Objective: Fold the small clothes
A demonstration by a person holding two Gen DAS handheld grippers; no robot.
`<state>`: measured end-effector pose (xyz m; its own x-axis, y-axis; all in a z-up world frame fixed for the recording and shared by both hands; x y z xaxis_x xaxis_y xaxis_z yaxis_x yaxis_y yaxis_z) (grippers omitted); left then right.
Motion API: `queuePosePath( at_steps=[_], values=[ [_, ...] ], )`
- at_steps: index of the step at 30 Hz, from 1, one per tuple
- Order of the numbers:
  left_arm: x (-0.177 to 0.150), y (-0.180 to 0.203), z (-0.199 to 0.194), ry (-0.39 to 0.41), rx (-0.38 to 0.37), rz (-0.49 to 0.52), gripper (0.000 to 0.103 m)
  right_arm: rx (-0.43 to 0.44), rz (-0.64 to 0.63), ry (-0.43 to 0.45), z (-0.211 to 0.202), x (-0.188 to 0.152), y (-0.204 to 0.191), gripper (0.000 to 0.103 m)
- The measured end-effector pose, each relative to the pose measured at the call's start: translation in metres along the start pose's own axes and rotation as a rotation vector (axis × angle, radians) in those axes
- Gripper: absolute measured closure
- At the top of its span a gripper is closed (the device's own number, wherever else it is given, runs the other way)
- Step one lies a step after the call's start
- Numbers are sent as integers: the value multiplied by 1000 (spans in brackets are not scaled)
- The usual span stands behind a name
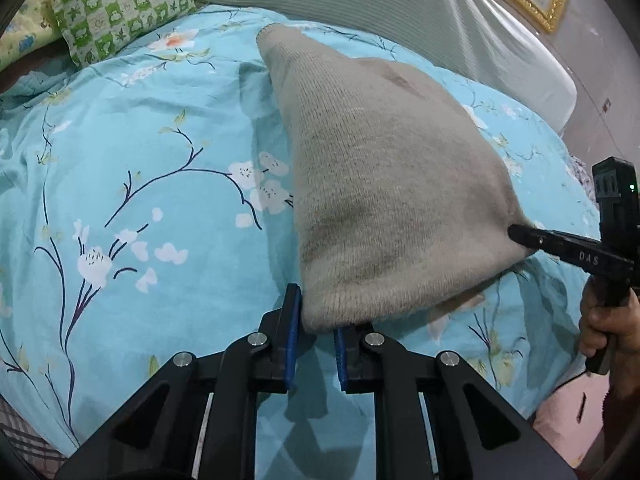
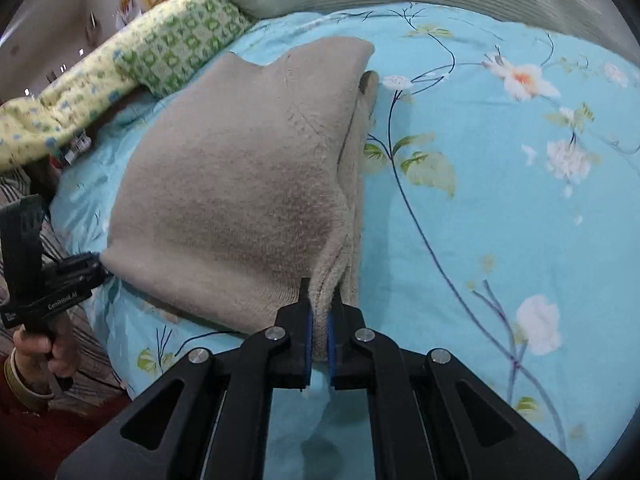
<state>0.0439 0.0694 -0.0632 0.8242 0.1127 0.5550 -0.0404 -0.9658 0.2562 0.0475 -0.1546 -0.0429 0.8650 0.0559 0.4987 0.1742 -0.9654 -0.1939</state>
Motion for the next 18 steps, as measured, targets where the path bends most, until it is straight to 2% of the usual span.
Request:
queuePosePath(
  at_steps=[4, 9, 10, 11, 12, 14, 18],
  values=[
    [-4, -3, -5, -23, -25, 1, 83, -26, -33, 0, -5, -1, -3, 97],
    [-7, 3, -29, -25, -77, 21, 84, 9, 51, -2, -8, -1, 7, 92],
    [-6, 5, -37, -16, -98, 30, 84, 4, 65, -5, -11, -3, 9, 84],
    [-4, 6, -42, -11, -117, 35, 83, -10, 77, -8, -15, -4, 10, 68],
    [0, 6, -47, -1, -134, 38, 81, -28, 93, -10, -20, -5, 13, 62],
    [10, 9, -57, 24, -163, 39, 80, -19, 124, 28, -36, -3, 15, 61],
    [50, 16, -56, 84, -212, 42, 80, 66, 144, 167, -65, 18, 2, 61]
  ],
)
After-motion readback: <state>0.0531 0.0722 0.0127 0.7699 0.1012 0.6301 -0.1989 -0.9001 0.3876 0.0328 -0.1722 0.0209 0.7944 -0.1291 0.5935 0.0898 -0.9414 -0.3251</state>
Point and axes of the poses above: each gripper's, at about its wrist camera, not at the fingertips, and z roughly the way its jaws point, y to its right, x to its top, the point moved 1 cm from there along z, roughly the way its jaws point, and after that the axes turned 3 degrees about -x, right-handed, at the moved point
